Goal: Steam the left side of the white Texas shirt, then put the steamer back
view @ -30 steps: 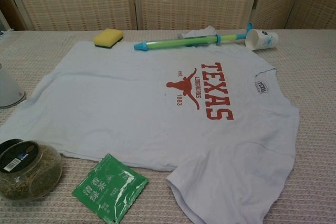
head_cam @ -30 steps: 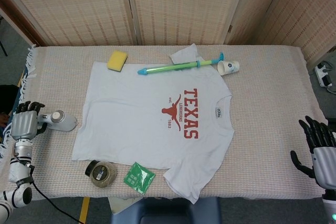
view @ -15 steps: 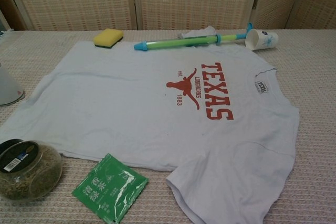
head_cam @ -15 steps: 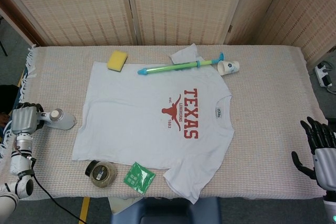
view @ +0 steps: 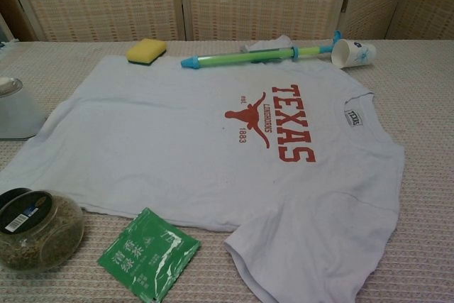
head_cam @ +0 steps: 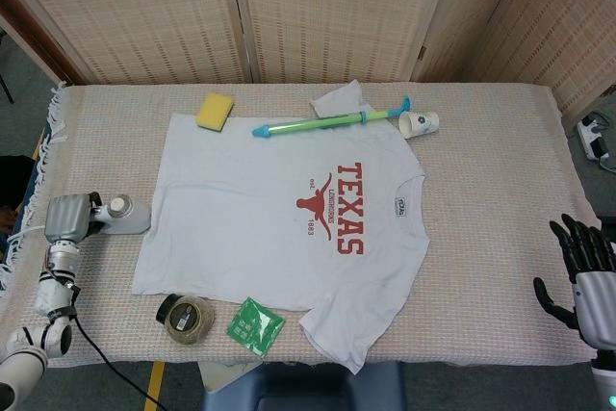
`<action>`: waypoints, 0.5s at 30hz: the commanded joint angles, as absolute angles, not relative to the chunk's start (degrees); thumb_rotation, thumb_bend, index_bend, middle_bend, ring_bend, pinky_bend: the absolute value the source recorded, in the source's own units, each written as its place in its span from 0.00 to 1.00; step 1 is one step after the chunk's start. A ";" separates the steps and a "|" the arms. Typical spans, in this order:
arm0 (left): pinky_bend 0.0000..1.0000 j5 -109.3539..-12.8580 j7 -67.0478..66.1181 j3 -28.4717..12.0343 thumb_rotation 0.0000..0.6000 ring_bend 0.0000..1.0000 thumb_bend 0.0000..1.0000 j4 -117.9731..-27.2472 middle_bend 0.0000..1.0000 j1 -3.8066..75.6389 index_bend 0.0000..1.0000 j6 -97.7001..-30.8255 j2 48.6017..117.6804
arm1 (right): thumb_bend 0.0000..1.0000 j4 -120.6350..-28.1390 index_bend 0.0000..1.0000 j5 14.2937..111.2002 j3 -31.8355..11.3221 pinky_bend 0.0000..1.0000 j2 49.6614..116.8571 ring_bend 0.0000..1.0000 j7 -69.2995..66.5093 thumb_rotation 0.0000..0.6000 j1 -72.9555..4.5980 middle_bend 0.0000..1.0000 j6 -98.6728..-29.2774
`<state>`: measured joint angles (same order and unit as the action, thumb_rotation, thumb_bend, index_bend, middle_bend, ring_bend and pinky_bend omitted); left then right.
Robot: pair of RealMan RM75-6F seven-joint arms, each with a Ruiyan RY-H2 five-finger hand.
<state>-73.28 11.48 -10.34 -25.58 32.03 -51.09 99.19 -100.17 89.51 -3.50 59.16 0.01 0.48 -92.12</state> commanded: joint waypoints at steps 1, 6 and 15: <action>0.65 -74.40 14.35 -9.76 1.00 0.73 0.49 -25.85 0.89 32.48 0.76 -50.98 99.26 | 0.36 -100.25 0.00 89.52 -3.49 0.01 59.13 0.00 0.06 0.99 0.54 0.00 -92.16; 0.74 -75.81 19.61 -9.48 1.00 0.76 0.58 -27.30 0.90 32.82 0.77 -52.12 98.20 | 0.36 -100.46 0.00 89.45 -3.53 0.01 59.04 0.00 0.25 0.99 0.55 0.00 -92.09; 0.80 -75.63 24.41 -11.43 1.00 0.83 0.67 -30.50 0.94 33.30 0.74 -56.03 96.86 | 0.36 -101.09 0.00 89.97 -3.55 0.01 59.11 0.00 1.15 0.99 -0.24 0.00 -90.96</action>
<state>-75.65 23.68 -11.02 -29.82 33.18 -55.35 97.24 -101.06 89.94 -3.55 59.09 1.13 -0.21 -90.98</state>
